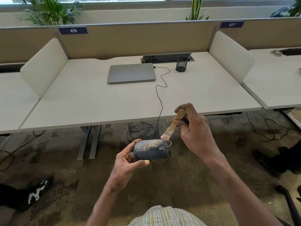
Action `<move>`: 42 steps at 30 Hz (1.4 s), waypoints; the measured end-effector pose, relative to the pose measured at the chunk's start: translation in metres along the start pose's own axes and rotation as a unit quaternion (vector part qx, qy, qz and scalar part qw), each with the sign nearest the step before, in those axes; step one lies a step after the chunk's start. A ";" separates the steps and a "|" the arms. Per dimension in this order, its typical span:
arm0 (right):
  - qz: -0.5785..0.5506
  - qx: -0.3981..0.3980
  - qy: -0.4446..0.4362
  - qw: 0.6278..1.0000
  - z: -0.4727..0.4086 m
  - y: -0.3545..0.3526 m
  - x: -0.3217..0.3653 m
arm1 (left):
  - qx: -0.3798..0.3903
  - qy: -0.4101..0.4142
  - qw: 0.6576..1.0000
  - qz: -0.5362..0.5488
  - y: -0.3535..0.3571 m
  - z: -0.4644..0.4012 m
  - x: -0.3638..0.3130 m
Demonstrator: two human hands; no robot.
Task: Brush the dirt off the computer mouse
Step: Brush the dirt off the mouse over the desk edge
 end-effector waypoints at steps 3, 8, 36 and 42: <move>0.011 0.021 -0.001 1.000 0.001 0.003 0.000 | 0.002 -0.003 1.000 -0.001 0.002 -0.001 0.000; 0.009 -0.013 -0.004 1.000 -0.002 -0.008 0.001 | -0.001 -0.009 1.000 0.000 0.010 0.000 -0.002; 0.014 0.026 0.020 0.999 -0.007 0.000 0.005 | -0.014 -0.001 1.000 0.023 0.008 -0.003 -0.002; 0.018 0.020 0.021 0.999 -0.008 0.003 0.006 | -0.016 -0.005 1.000 0.021 0.003 -0.005 -0.003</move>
Point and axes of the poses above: each hand's wrist, its own z-axis away from the middle knuckle, its own y-axis out of the palm, x = y × z, the point moved 4 cm from there along -z, towards the middle knuckle, and after that the axes turned 2 degrees about z, right-handed, at the moved point
